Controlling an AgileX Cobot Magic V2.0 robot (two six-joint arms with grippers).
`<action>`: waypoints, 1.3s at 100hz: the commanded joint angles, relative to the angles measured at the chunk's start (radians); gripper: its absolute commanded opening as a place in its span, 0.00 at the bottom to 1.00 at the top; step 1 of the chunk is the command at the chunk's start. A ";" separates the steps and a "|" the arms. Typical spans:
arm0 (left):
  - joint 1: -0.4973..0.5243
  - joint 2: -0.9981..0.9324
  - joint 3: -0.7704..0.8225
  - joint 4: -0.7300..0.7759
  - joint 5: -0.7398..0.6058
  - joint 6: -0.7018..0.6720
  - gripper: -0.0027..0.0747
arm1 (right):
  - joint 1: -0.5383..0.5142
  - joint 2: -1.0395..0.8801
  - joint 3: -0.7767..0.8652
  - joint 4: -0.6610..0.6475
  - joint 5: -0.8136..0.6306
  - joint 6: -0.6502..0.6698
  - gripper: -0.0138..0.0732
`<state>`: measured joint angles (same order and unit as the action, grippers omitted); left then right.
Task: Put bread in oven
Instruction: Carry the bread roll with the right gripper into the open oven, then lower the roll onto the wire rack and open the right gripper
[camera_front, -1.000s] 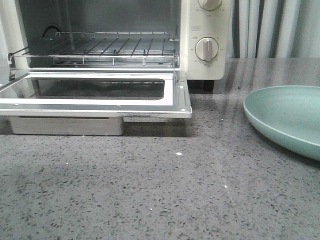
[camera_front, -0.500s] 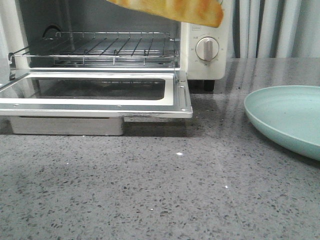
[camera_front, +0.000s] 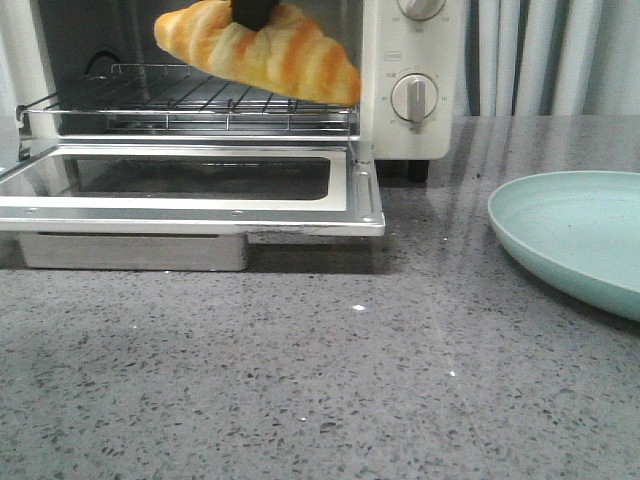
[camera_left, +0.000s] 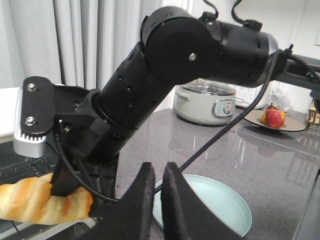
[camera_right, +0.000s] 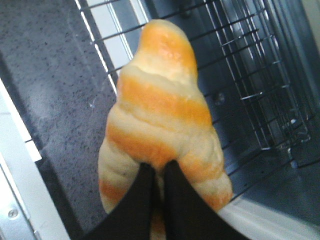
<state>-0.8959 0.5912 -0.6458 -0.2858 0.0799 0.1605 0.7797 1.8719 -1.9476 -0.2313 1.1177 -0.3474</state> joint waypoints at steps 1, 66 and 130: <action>-0.008 0.002 -0.036 -0.005 -0.086 -0.007 0.01 | 0.001 -0.043 -0.037 -0.060 -0.097 -0.009 0.07; -0.008 0.002 -0.036 -0.001 -0.089 -0.007 0.01 | -0.001 0.036 -0.068 -0.195 -0.179 -0.007 0.12; -0.008 0.002 -0.036 0.003 -0.089 -0.007 0.01 | -0.015 0.034 -0.076 -0.232 -0.185 0.084 0.60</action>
<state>-0.8959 0.5912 -0.6458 -0.2858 0.0742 0.1605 0.7740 1.9656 -1.9841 -0.4123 0.9798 -0.2869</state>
